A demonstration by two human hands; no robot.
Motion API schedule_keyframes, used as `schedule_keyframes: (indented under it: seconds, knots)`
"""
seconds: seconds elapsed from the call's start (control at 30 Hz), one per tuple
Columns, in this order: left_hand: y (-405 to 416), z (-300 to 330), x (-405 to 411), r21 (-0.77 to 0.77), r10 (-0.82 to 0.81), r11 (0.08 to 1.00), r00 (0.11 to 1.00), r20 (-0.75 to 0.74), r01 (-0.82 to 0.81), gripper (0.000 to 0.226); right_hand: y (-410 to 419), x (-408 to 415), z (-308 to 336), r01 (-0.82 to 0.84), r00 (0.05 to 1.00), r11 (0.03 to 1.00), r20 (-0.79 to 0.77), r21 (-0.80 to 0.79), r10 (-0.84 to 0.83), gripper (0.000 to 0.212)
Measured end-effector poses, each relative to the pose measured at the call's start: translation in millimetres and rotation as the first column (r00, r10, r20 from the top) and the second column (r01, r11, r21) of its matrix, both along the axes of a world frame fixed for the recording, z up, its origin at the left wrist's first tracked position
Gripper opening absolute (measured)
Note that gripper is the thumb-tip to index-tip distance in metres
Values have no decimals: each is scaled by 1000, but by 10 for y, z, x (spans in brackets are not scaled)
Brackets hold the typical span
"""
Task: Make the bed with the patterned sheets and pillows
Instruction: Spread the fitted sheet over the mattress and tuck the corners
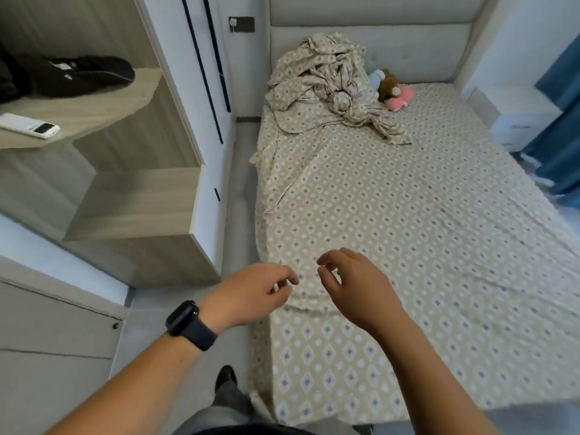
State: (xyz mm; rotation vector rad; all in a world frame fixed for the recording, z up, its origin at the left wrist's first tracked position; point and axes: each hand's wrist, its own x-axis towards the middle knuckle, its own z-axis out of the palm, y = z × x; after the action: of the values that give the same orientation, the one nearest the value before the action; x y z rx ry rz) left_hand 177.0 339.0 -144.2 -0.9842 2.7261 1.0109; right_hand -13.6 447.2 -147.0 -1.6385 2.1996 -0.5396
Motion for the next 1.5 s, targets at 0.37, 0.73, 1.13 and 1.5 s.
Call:
schedule_keyframes:
  seconds: [0.37,0.73,1.13,1.5]
  knots:
    - [-458,-467,371,102,-610,790,763,214,604,26,1000,1218,-379,492,830,809,106,321,-547,29]
    - [296,-1556,276,345,-481,852,850,216,394,16,1080,1607,-1265,525,711,734,251,431,-657,29]
    - [165,-4597,24,175,-687,625,430,586,761,38,1227,1900,-4361,683,2,138,187,718,-982,25]
    - [221,-5334,-154,81,-770,260,155,619,962,21,1320,2301,-5503,511,-604,-337,51,791,-795,31]
